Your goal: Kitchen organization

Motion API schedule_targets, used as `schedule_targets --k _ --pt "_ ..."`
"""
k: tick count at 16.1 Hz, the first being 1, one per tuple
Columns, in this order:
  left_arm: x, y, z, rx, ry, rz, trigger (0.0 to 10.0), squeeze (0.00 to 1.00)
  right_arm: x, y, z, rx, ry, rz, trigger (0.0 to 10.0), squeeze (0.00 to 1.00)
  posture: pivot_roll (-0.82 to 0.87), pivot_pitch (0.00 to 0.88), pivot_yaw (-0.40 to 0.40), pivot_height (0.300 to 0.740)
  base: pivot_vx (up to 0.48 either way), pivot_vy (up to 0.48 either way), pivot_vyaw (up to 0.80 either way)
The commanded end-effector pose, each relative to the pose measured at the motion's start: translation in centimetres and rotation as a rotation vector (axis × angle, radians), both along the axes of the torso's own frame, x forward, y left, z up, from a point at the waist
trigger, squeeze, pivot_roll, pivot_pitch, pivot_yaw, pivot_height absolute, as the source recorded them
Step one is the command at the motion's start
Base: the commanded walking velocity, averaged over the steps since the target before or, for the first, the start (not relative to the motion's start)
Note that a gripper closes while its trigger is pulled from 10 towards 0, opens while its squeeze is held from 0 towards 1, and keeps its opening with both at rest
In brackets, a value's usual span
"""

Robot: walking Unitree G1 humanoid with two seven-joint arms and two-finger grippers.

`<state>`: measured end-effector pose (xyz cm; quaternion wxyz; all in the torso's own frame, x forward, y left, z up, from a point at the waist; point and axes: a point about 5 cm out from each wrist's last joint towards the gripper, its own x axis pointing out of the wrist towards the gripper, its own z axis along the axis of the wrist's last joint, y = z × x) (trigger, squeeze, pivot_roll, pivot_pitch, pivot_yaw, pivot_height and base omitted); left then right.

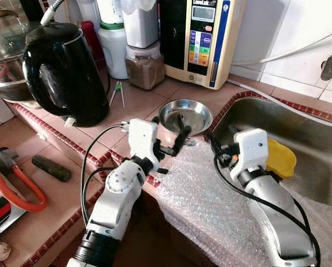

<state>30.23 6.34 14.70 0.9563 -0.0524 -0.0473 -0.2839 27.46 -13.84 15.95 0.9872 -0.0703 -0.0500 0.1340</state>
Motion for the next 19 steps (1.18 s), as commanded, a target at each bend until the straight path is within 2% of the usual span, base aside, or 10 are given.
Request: schedule_targets --k 1,4,5,6,9,11,16,17,18,19 --pt "0.3 -0.3 0.2 0.038 -0.034 -0.017 10.0 1.0 0.1 0.3 0.2 -0.003 -0.006 0.008 10.0 1.0 -0.18 0.013 0.058 0.74 0.0 0.0 0.0" --pt "0.3 -0.8 0.3 0.089 -0.085 -0.067 10.0 1.0 -0.1 -0.1 0.2 -0.007 -0.013 -0.013 10.0 1.0 -0.19 0.007 0.065 0.74 0.0 0.0 0.0" --pt "0.3 -0.9 -0.1 0.116 -0.087 -0.088 10.0 0.84 -0.1 -0.1 0.3 -0.006 -0.016 -0.015 10.0 1.0 -0.19 0.007 0.065 0.74 0.0 0.0 0.0" --pt "0.3 -1.0 -0.8 0.149 -0.09 -0.112 10.0 0.0 -0.3 -0.2 0.2 -0.003 -0.003 -0.005 10.0 1.0 -0.21 0.0 0.076 0.74 0.0 0.0 0.0" --pt "0.3 -1.5 -1.1 0.166 -0.091 -0.154 10.0 0.0 -0.6 -0.8 -0.1 -0.021 0.014 -0.019 10.0 1.0 -0.22 0.0 0.08 0.74 0.0 0.0 0.0" --pt "0.5 -1.6 -2.0 0.189 -0.078 -0.166 10.0 0.0 -0.8 -1.4 -0.3 -0.032 0.026 -0.037 10.0 1.0 -0.24 0.001 0.08 0.74 0.0 0.0 0.0" --pt "1.9 -1.7 -2.4 0.223 -0.071 -0.17 9.8 0.0 -1.0 -1.2 -0.1 -0.043 0.026 -0.025 10.0 1.0 -0.25 0.006 0.079 0.74 0.0 0.0 0.0" --pt "2.1 -1.8 -2.4 0.232 -0.08 -0.175 8.0 0.0 -1.1 -1.2 -0.1 -0.042 0.027 -0.02 10.0 1.0 -0.25 0.007 0.08 0.74 0.0 0.0 0.0" --pt "2.2 -1.9 -2.4 0.239 -0.089 -0.177 8.0 0.0 -1.2 -1.2 -0.1 -0.04 0.027 -0.015 10.0 1.0 -0.25 0.007 0.08 0.74 0.0 0.0 0.0" --pt "2.3 -1.9 -2.3 0.24 -0.096 -0.183 4.7 0.0 -1.4 -0.9 0.0 -0.033 0.029 0.022 10.0 1.0 -0.25 0.006 0.082 0.74 0.0 0.0 0.0"
